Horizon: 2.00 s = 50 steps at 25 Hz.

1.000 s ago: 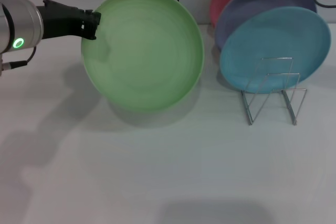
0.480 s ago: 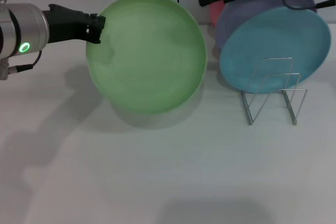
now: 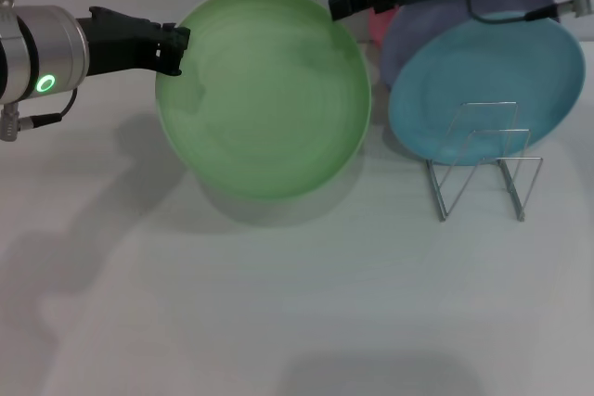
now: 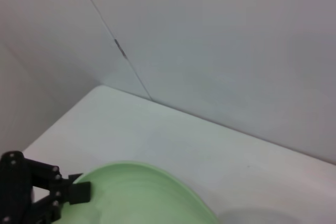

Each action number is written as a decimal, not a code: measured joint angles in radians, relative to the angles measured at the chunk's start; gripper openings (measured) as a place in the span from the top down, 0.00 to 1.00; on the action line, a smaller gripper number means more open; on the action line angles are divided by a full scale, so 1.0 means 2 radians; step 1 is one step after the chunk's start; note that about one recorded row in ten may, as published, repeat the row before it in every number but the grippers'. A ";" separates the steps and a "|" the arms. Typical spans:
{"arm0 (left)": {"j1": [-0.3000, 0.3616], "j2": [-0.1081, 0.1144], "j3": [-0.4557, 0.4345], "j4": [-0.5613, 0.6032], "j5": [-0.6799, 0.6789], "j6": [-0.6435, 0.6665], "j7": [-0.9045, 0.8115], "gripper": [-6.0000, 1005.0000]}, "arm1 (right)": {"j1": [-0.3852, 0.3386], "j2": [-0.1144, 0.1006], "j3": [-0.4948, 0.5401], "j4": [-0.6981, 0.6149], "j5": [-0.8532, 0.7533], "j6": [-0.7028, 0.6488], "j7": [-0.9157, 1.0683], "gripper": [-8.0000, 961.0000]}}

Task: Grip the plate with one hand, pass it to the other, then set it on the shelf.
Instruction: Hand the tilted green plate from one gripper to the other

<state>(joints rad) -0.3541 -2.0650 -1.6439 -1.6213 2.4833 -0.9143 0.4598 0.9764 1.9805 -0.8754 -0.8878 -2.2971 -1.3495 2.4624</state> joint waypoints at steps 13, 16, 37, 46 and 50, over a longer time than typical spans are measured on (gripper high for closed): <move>0.000 0.001 0.000 0.000 -0.006 0.000 0.000 0.95 | 0.010 0.005 -0.040 0.024 0.000 0.042 -0.003 0.14; 0.001 0.001 -0.001 0.000 -0.008 0.000 0.003 0.95 | 0.011 0.008 -0.042 0.024 0.000 0.043 -0.005 0.14; -0.001 0.001 0.000 0.001 -0.013 -0.002 0.004 0.95 | 0.013 0.009 -0.043 0.029 0.003 0.051 -0.008 0.51; -0.001 0.001 0.000 0.001 -0.014 -0.003 0.004 0.95 | 0.021 0.009 -0.044 0.042 0.002 0.050 -0.013 0.64; -0.002 0.001 0.000 0.002 -0.014 -0.003 0.004 0.95 | 0.022 0.009 -0.044 0.042 0.002 0.050 -0.013 0.69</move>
<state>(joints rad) -0.3574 -2.0632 -1.6444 -1.6183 2.4557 -0.9207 0.4679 1.0202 1.9988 -0.9633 -0.8036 -2.2931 -1.2491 2.4359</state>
